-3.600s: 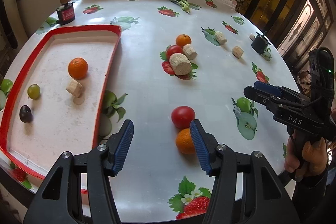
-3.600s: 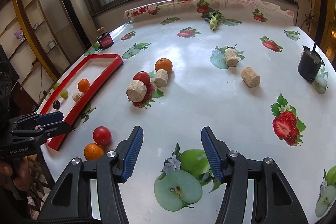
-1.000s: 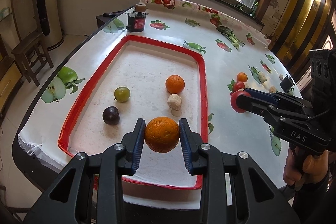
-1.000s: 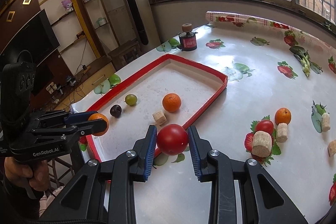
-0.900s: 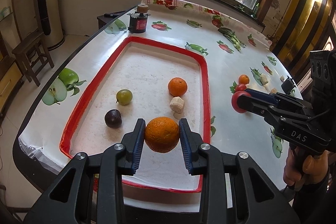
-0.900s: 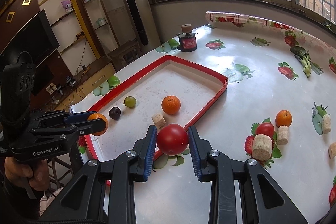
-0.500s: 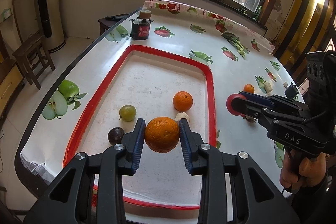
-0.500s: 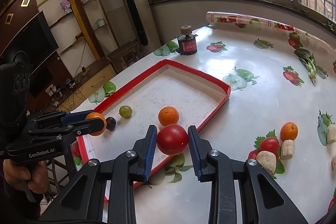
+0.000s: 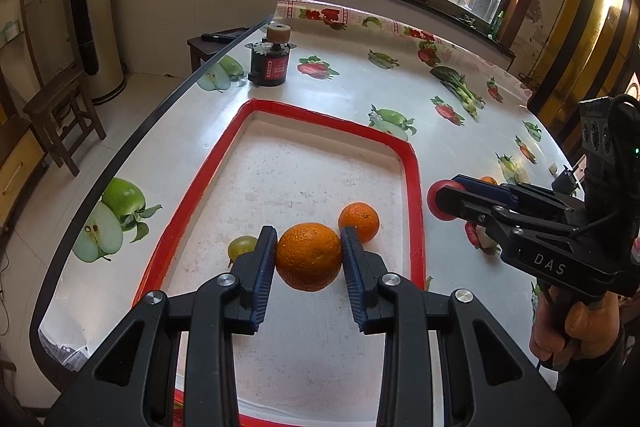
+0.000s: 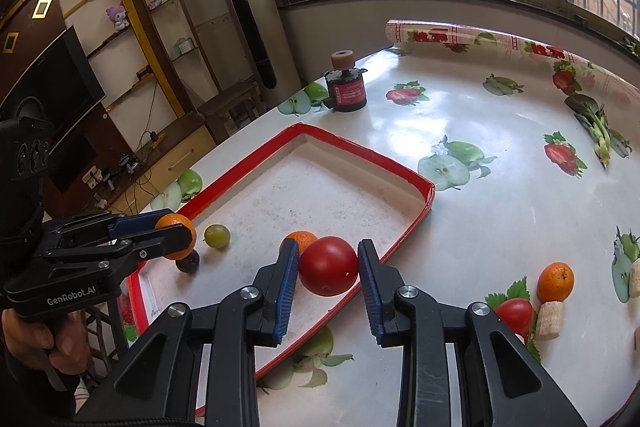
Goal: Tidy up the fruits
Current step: 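Carry the orange and tomato over the red tray with both tools, then open the left tool to drop the orange while the right tool releases the tomato in the tray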
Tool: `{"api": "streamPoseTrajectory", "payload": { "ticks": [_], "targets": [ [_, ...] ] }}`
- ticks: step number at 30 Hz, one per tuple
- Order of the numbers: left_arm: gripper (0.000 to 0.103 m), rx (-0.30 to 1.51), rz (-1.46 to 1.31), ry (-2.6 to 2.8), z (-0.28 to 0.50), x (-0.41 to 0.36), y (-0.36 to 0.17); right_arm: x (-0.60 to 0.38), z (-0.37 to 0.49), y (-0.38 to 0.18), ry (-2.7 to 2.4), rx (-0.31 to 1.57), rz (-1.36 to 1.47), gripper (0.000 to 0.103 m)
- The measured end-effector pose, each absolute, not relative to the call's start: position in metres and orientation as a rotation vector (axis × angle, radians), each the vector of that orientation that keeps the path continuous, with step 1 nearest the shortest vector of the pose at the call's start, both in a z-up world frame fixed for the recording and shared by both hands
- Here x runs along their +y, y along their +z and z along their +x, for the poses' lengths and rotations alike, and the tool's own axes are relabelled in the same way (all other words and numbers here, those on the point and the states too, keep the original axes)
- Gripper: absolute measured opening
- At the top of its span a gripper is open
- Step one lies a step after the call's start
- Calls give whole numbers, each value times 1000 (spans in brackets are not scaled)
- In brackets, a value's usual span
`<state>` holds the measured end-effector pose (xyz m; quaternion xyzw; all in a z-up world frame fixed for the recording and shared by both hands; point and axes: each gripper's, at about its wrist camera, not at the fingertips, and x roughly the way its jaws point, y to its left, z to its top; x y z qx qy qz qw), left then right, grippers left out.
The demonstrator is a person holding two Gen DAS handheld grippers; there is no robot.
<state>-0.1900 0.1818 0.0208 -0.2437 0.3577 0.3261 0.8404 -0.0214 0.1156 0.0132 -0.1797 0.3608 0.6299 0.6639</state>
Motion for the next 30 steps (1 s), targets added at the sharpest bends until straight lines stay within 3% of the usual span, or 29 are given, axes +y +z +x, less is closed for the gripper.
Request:
{"api": "streamPoseTrajectory", "payload": {
  "ticks": [30],
  "targets": [
    [30, 857, -577, 771, -143, 273, -28, 198, -3, -28, 1396, 872, -498, 31]
  ]
}}
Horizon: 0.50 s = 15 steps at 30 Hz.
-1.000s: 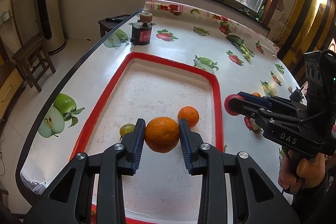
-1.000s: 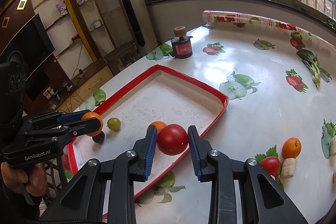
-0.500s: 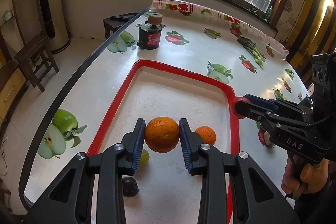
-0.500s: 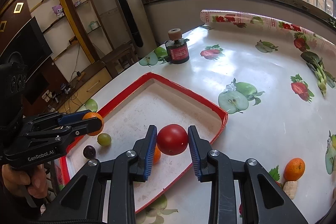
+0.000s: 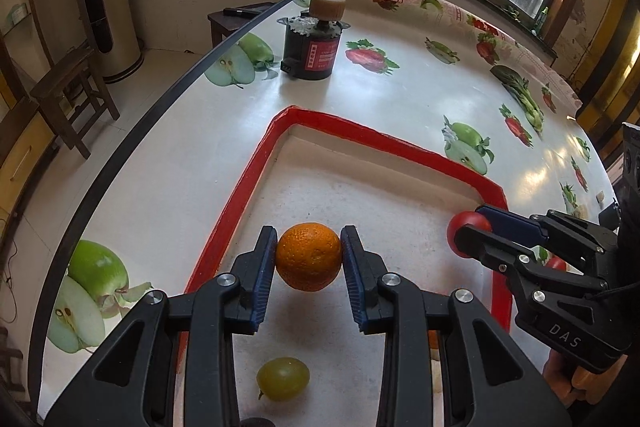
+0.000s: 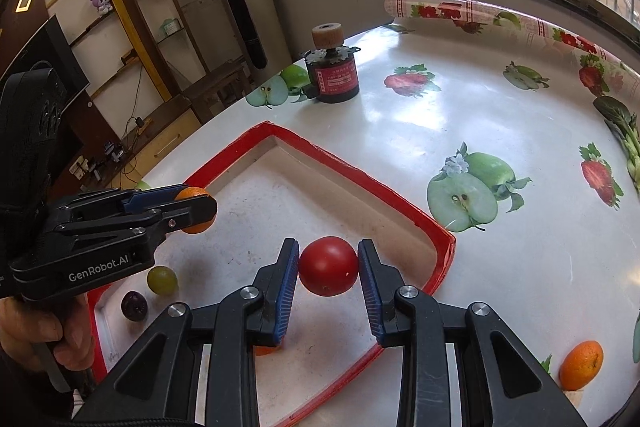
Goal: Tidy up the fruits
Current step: 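Open the left tool to drop the orange while the right tool releases the tomato in the tray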
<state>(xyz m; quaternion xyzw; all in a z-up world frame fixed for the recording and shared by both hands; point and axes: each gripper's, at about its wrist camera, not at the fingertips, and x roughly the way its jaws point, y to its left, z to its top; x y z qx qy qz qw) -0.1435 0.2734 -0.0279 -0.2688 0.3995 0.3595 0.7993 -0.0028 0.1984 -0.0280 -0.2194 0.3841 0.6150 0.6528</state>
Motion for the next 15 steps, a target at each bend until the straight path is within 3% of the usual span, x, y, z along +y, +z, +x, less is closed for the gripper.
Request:
{"api": "streamPoseTrajectory", "payload": {
  "ticks": [11, 12, 14, 15],
  "targets": [
    [33, 892, -561, 783, -140, 271, -35, 204, -7, -42, 1385, 874, -540, 33],
    [33, 894, -561, 791, -140, 270, -35, 204, -7, -41, 1384, 879, -536, 35],
    [35, 896, -551, 806, -141, 267, -33, 202, -6, -39, 1384, 883, -528, 51],
    [35, 893, -547, 809, -142, 265, -32, 200, -6, -38, 1385, 881, -522, 54]
  ]
}}
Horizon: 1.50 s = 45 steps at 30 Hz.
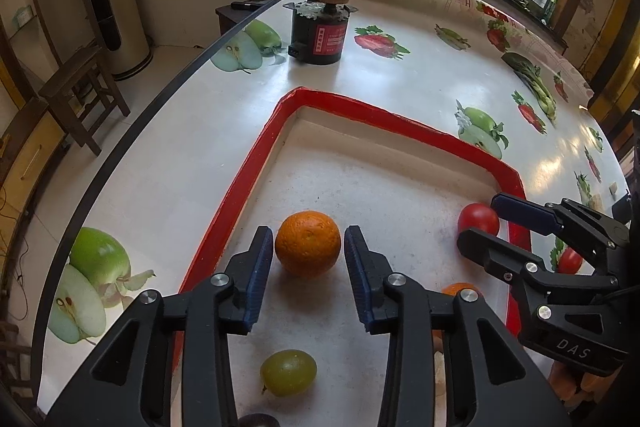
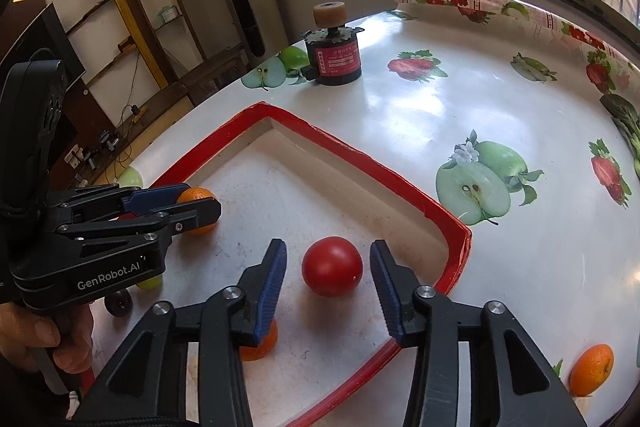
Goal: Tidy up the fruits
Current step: 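Open the left tool to drop the orange while the right tool releases the tomato in the tray, then move both tools toward the large beige corks beside the tomato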
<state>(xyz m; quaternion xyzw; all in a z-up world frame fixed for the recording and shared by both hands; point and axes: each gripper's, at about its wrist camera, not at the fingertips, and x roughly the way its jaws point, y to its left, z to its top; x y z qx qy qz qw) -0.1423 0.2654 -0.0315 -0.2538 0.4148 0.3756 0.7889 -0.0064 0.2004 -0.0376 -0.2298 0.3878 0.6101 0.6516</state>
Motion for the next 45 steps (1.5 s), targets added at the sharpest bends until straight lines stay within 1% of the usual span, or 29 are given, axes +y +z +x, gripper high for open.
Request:
{"api": "streamPoseTrajectory", "payload": {
  "ticks": [1, 4, 15, 19, 30, 45],
  "targets": [
    [37, 891, -546, 813, -144, 263, -30, 198, -7, -35, 1386, 877, -518, 55],
    [46, 876, -531, 823, -149, 254, -24, 190, -7, -27, 1387, 863, -509, 55],
    [46, 816, -527, 815, -161, 215, 3, 138, -11, 2, 1374, 804, -476, 58],
    [53, 797, -513, 809, -161, 201, 13, 115, -8, 8, 1361, 801, -452, 58],
    [53, 768, -487, 750, -149, 161, 31, 44, 14, 25, 1291, 784, -387, 61],
    [53, 794, -438, 596, -103, 97, 35, -60, 65, 25, 1121, 795, -296, 62]
  ]
}}
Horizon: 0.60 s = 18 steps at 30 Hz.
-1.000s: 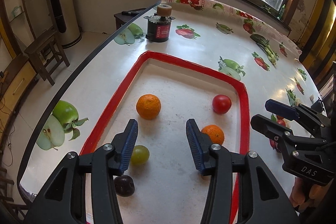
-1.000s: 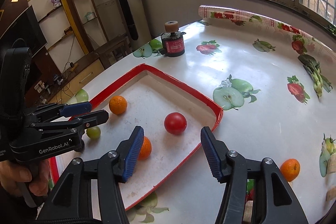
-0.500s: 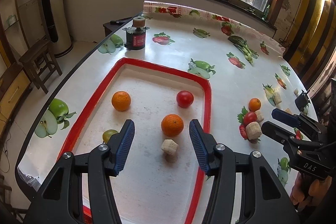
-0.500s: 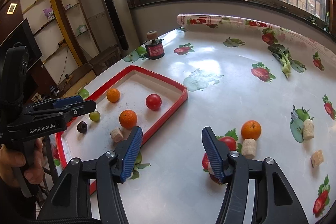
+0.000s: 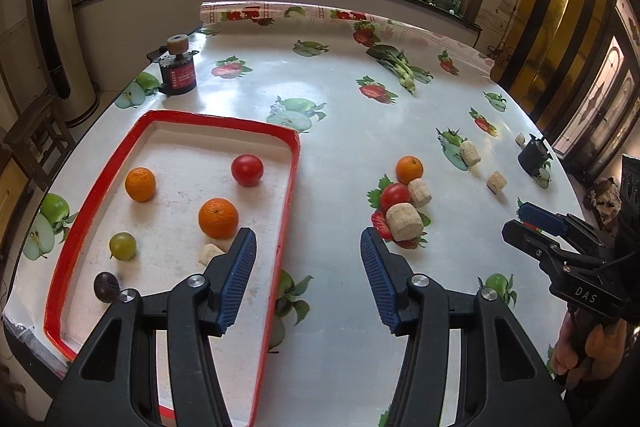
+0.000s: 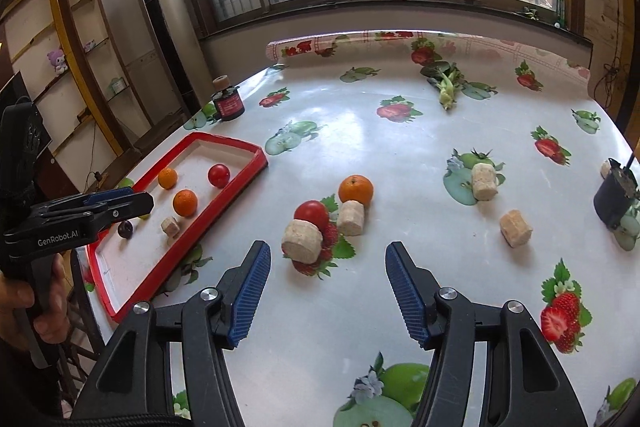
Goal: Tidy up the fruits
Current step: 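Move both tools toward the large beige corks beside the tomato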
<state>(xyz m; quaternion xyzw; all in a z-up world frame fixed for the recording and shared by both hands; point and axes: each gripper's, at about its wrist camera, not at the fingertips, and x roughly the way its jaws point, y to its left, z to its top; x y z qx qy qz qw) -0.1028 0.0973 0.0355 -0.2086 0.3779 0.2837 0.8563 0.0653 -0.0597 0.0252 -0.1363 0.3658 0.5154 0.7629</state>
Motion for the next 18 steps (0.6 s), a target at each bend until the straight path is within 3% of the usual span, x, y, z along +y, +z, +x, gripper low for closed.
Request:
{"api": "streamPoseTrajectory", "payload": {
  "ticks": [18],
  "targets": [
    [53, 844, -429, 504, -60, 58, 24, -125, 115, 8, 980, 837, -238, 62]
  ]
}}
